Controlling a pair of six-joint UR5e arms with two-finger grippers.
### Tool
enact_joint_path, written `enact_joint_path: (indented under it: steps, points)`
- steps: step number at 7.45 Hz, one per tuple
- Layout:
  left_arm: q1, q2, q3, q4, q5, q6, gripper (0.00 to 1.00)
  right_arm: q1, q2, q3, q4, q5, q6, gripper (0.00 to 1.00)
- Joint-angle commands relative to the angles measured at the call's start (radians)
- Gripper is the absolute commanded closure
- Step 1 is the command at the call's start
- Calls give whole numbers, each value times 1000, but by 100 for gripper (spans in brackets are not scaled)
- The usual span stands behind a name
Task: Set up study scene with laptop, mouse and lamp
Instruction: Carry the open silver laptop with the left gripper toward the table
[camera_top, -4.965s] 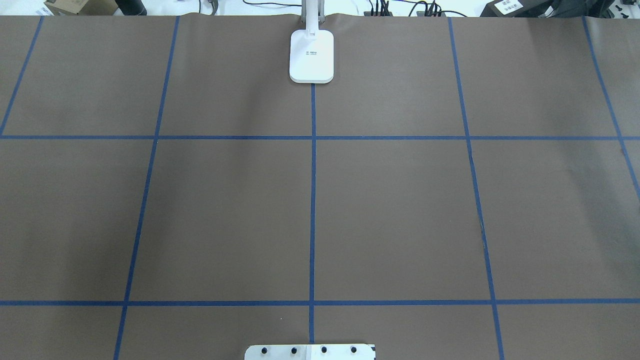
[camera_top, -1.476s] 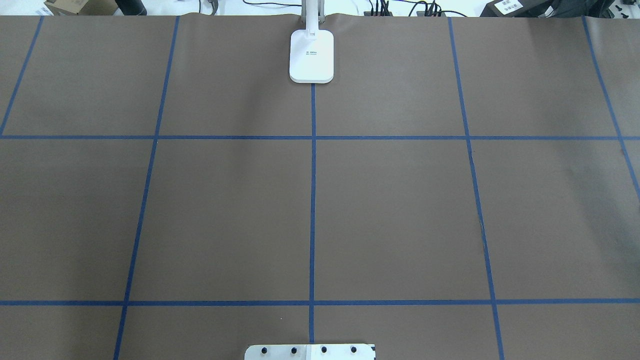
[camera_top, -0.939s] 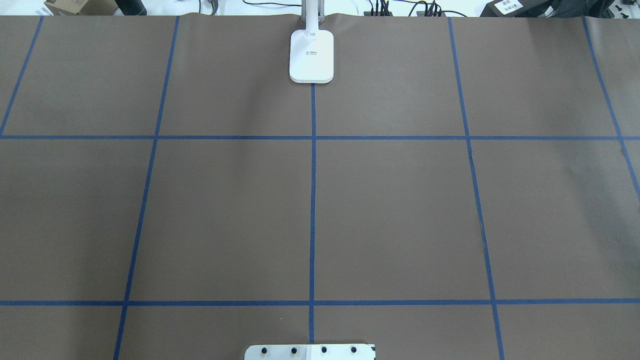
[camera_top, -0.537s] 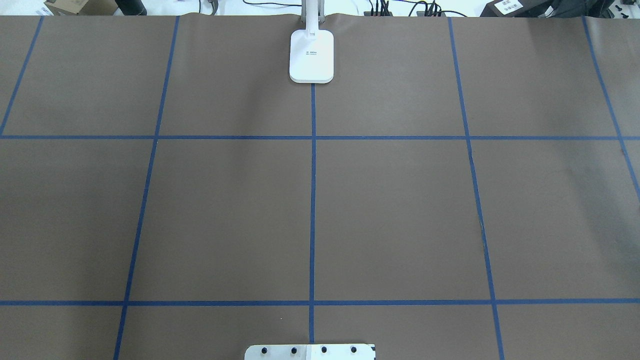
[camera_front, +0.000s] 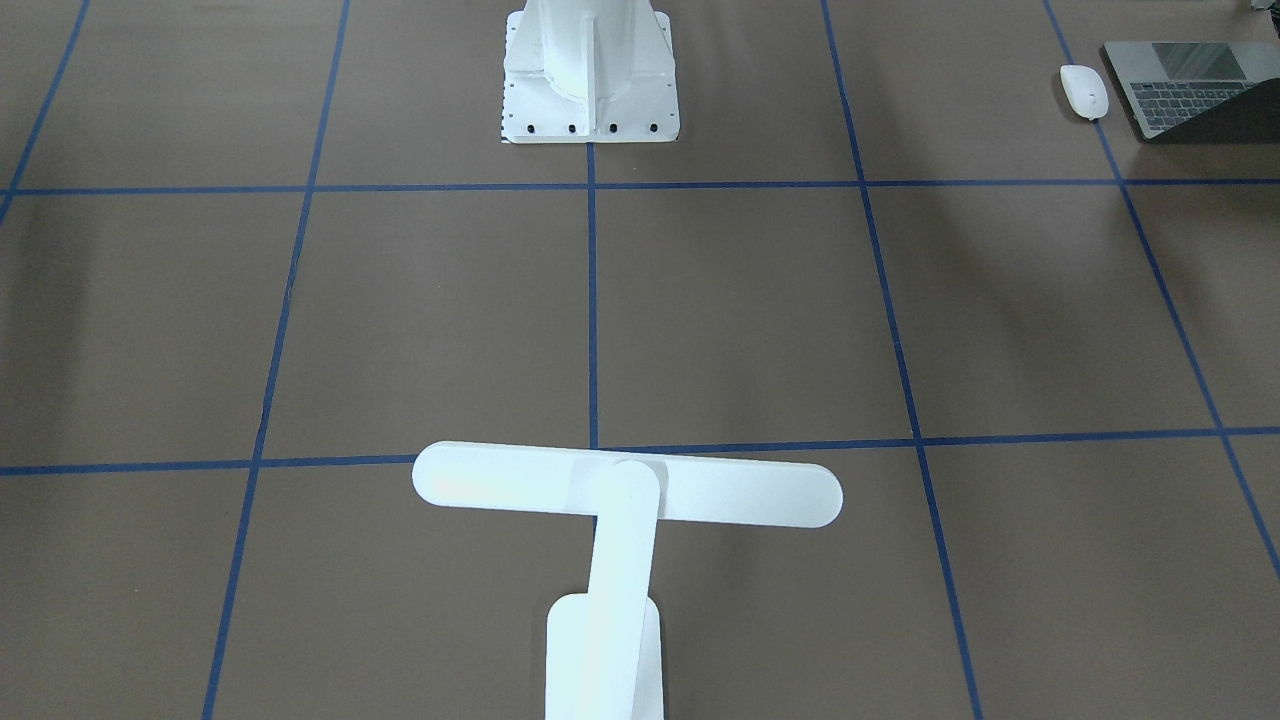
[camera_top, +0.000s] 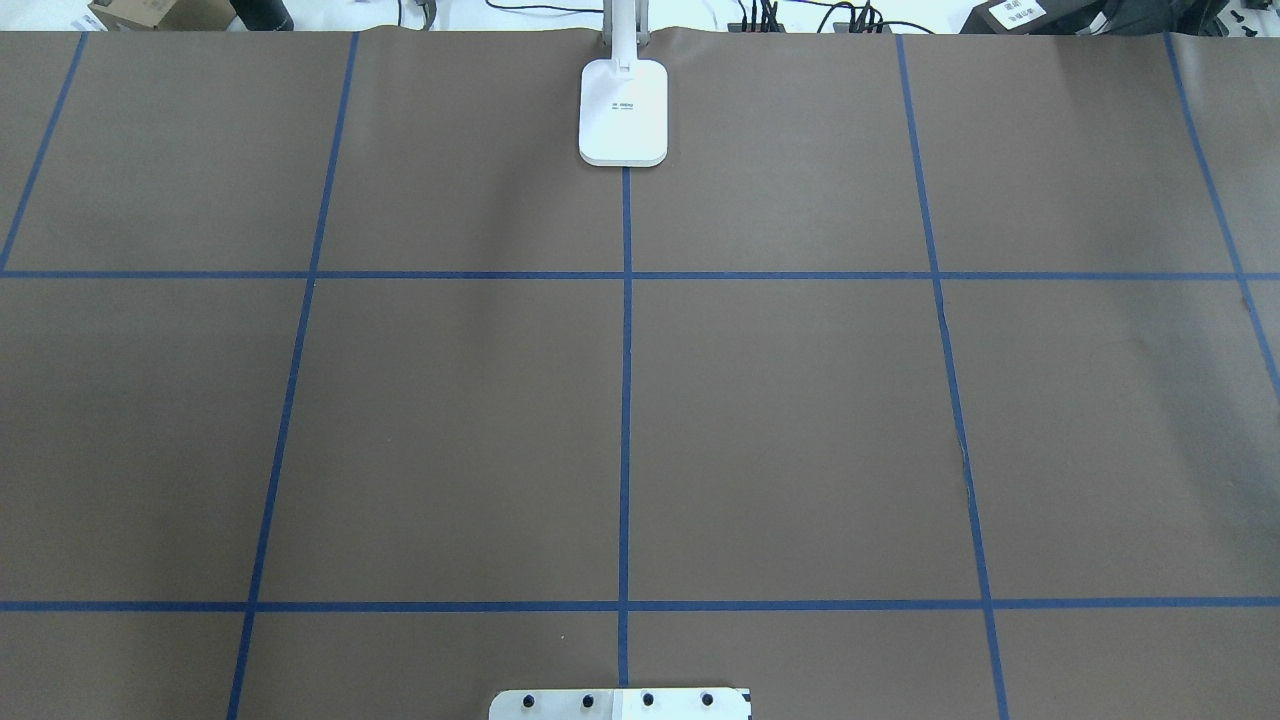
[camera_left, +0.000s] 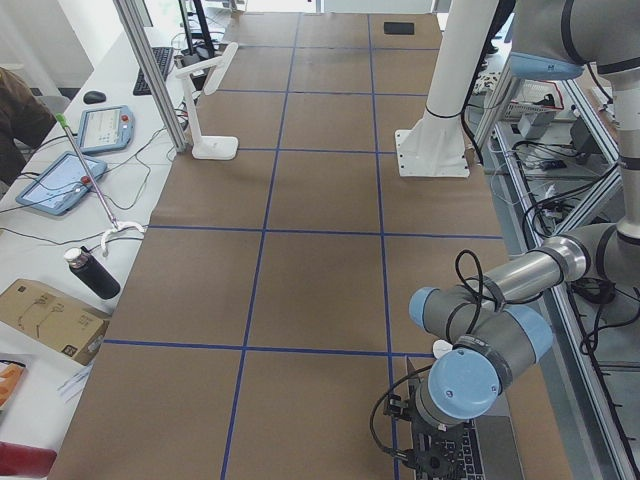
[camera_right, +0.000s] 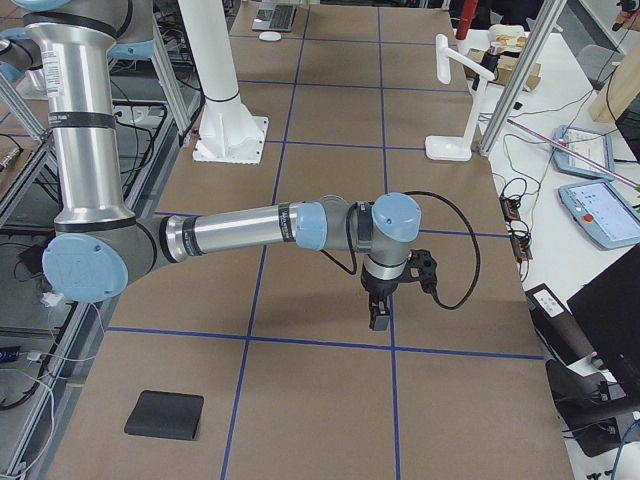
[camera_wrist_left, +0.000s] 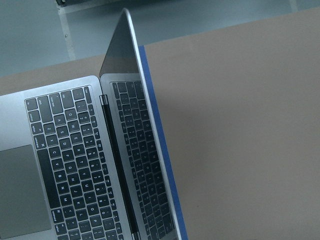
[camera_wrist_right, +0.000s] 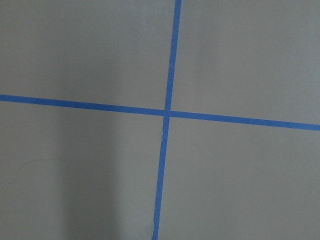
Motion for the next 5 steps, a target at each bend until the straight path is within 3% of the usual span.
enact_joint_path:
  steps: [1, 5]
  points:
    - [29, -12, 10, -4, -5, -43, 12, -2, 0, 1, 0, 7, 0, 0]
    - [52, -19, 77, -48, -8, -34, 25, 1, -2, 8, 0, 14, 0, 0]
